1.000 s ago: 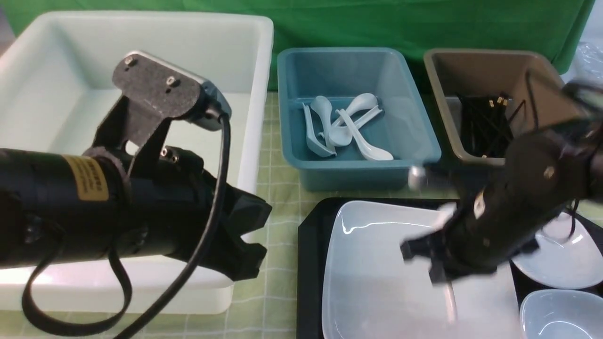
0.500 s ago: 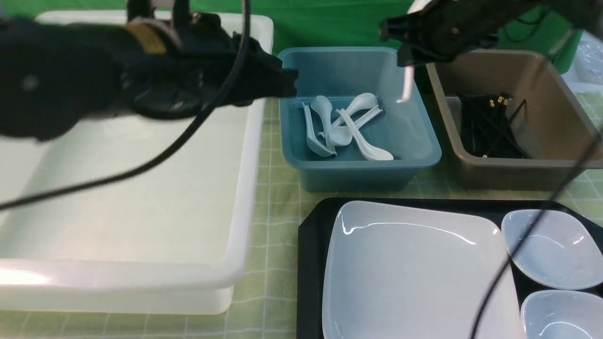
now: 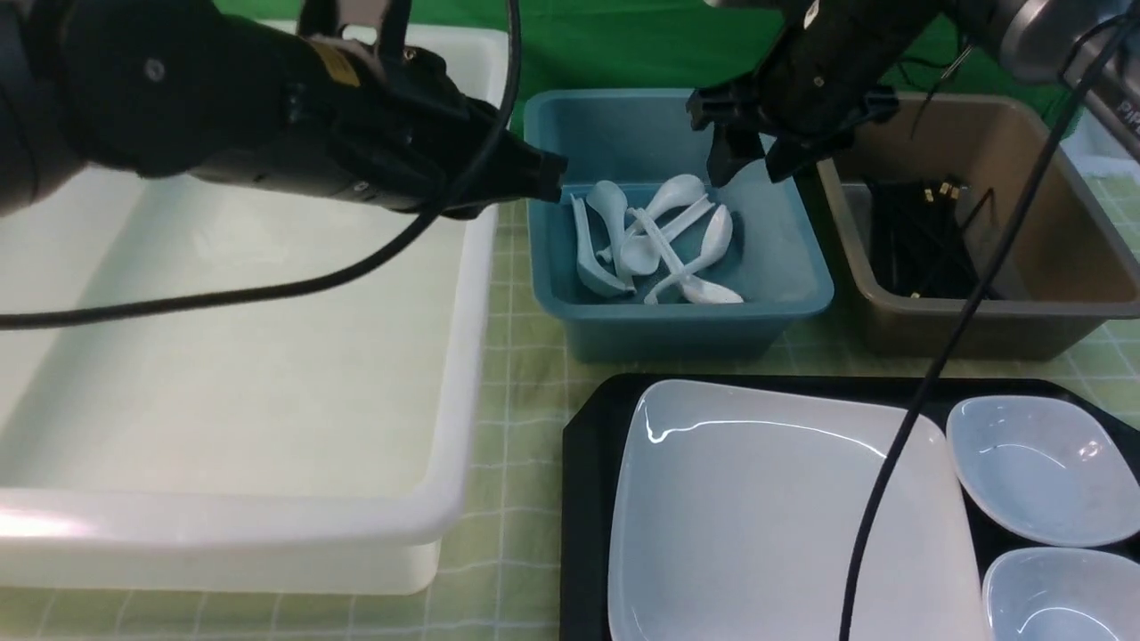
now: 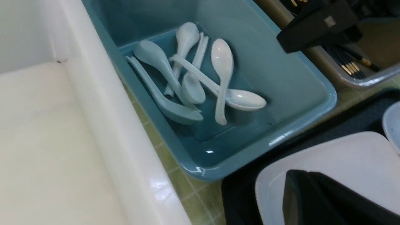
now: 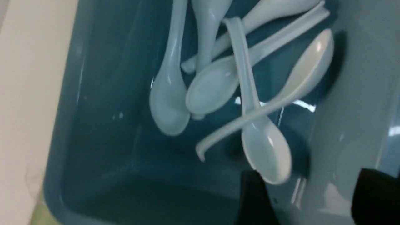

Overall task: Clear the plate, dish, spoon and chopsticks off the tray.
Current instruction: Use the right arm to put the soup spoon into the small storage box in the middle, then use the right arm to grab a small plate from the dinner plate

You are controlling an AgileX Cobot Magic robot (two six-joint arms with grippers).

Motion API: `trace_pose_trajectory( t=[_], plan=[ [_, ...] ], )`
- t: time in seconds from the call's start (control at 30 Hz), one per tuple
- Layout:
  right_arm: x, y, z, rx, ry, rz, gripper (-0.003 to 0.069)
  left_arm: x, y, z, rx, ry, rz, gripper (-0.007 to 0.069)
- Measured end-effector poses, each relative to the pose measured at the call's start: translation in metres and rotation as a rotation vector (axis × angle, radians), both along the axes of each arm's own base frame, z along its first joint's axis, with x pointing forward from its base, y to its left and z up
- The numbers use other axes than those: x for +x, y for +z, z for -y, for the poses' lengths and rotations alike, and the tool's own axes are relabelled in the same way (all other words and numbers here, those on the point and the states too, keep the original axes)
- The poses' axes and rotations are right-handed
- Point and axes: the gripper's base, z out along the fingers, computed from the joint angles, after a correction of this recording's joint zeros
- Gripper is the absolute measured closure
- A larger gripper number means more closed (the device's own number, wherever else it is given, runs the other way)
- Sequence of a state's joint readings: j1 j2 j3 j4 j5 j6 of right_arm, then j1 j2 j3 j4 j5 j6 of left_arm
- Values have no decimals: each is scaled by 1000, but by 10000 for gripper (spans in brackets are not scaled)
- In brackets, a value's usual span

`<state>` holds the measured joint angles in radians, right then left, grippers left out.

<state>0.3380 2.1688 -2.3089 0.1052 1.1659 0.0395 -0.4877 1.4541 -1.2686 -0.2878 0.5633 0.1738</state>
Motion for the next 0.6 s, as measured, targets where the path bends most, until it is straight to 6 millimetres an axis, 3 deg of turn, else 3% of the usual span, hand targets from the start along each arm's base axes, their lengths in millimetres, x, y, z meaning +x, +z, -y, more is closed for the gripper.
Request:
trace_pose_trajectory(
  t=[0.07,0.13,0.17,0.2,0.23,0.3,0.37,0.43,0.47,0.6],
  plan=[
    [-20,35,6,19,16,64,479,-6,6,4,18,-60,-48,622],
    [-47,70,15,41,39,123,570,-12,15,7,41,-109,-74,622],
    [-71,94,23,50,55,164,608,-18,19,11,74,-149,-94,622],
    [-80,101,26,52,57,176,611,-18,20,11,75,-149,-89,622],
    [-112,120,38,45,69,209,627,-25,24,17,106,-190,-100,622],
    [-150,129,55,5,63,224,634,-36,26,27,125,-232,-123,622],
    [-188,125,73,-38,33,213,630,-47,24,40,136,-285,-136,622],
    [-207,100,83,-75,-6,136,608,-59,21,52,146,-332,-147,622],
    [-227,75,91,-99,-16,71,573,-70,15,62,157,-374,-158,622],
    [-261,-23,102,-172,-5,-142,385,-97,-7,84,179,-473,-178,622]
  ],
)
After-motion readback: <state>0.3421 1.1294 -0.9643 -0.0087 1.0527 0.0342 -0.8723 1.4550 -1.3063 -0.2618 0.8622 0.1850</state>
